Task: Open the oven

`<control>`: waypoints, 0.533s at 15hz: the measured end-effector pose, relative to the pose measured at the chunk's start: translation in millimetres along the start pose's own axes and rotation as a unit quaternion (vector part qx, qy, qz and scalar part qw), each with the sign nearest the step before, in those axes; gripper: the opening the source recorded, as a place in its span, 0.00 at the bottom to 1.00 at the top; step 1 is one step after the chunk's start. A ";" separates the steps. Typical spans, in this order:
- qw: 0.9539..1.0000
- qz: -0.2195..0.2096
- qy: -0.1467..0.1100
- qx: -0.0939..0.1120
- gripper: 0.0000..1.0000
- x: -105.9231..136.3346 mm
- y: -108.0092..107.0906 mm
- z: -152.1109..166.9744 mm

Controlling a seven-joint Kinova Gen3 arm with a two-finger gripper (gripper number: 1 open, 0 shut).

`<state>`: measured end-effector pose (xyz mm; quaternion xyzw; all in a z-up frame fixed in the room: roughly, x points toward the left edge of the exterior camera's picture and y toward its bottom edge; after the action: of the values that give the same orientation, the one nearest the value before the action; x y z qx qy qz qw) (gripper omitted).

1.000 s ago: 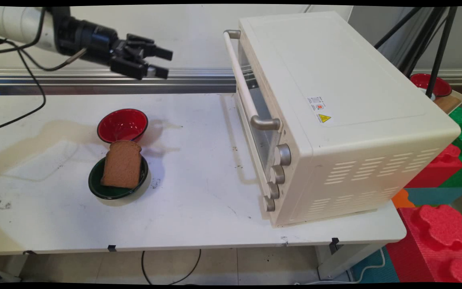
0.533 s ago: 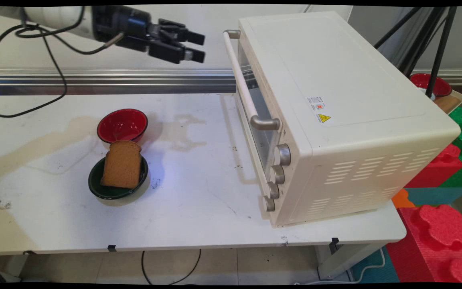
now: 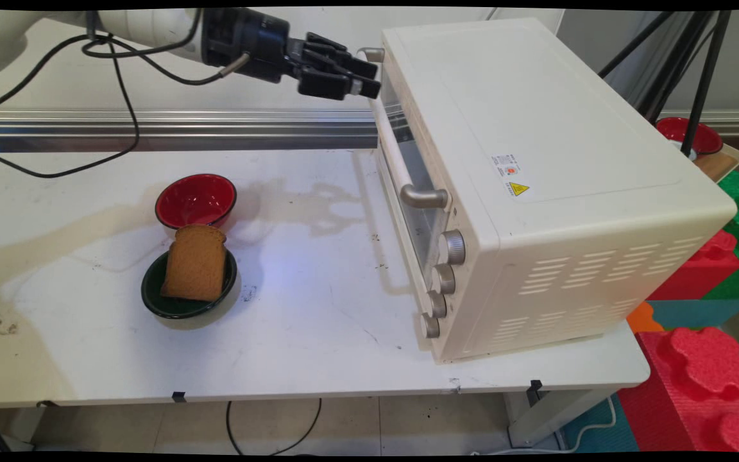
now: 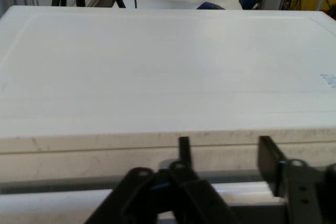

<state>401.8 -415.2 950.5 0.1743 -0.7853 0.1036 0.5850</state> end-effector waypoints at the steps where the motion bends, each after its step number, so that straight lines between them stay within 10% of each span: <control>1: 1.000 0.005 -0.003 -0.002 0.00 0.4 0.1 4.0; 8: 0.999 0.035 -0.029 -0.011 0.00 -1.4 0.5 31.4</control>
<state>374.2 -426.0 940.0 0.1428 -0.8085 0.1101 0.5602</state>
